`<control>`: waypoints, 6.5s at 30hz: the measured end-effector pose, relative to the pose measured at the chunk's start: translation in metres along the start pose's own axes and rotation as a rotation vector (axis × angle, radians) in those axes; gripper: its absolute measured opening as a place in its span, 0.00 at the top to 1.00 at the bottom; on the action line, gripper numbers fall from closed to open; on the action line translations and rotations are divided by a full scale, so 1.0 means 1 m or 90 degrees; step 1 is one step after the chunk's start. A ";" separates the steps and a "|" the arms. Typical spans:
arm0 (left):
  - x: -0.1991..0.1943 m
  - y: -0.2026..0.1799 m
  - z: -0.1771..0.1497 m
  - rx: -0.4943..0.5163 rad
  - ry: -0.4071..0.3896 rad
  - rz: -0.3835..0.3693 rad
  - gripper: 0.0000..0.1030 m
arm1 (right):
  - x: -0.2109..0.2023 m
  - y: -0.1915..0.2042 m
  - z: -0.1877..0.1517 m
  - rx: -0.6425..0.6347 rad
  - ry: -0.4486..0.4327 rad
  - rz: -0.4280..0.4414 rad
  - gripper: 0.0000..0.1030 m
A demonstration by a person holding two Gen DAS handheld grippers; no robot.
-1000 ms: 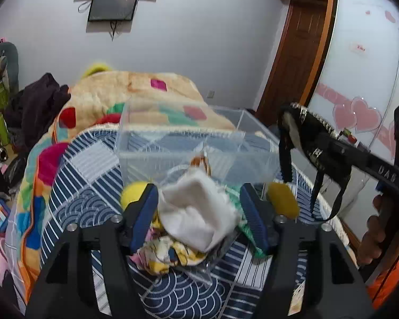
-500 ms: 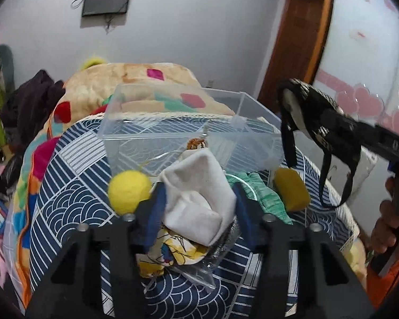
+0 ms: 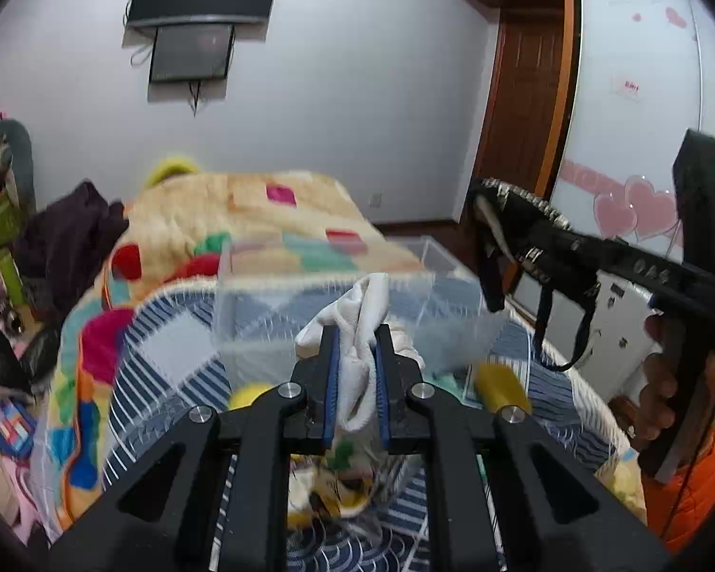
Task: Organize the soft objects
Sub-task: 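Lower the black hat into the box with right tool while left tool drops the white sock in, then grasp the yellow sponge with right tool while left tool grasps the yellow felt ball, then place the yellow sponge into the box with right tool while left tool drops the ball in, then grasp the green knit glove with right tool while left tool grasps the floral cloth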
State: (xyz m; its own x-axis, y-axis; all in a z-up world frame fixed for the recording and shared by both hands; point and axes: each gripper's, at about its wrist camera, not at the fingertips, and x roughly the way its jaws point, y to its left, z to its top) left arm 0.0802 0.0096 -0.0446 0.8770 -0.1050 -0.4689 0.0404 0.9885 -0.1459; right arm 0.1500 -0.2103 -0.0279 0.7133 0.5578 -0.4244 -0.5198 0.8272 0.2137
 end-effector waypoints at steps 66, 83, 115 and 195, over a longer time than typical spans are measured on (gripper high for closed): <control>0.032 0.020 0.019 0.061 0.028 0.083 0.26 | 0.034 0.020 0.006 -0.111 0.101 -0.018 0.52; 0.053 0.046 -0.043 0.018 0.128 0.099 0.15 | 0.026 -0.012 -0.057 -0.025 0.156 -0.067 0.34; 0.021 0.031 -0.020 0.023 0.048 0.062 0.63 | 0.006 -0.020 -0.057 -0.009 0.133 -0.077 0.64; 0.034 0.022 -0.024 0.035 0.113 0.040 0.22 | 0.039 0.032 -0.035 -0.128 0.106 -0.043 0.19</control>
State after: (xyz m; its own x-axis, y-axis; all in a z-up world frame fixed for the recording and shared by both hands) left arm 0.0993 0.0251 -0.0851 0.7804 -0.0556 -0.6228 0.0186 0.9977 -0.0657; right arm 0.1445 -0.1641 -0.0684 0.6711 0.4694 -0.5739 -0.5684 0.8227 0.0082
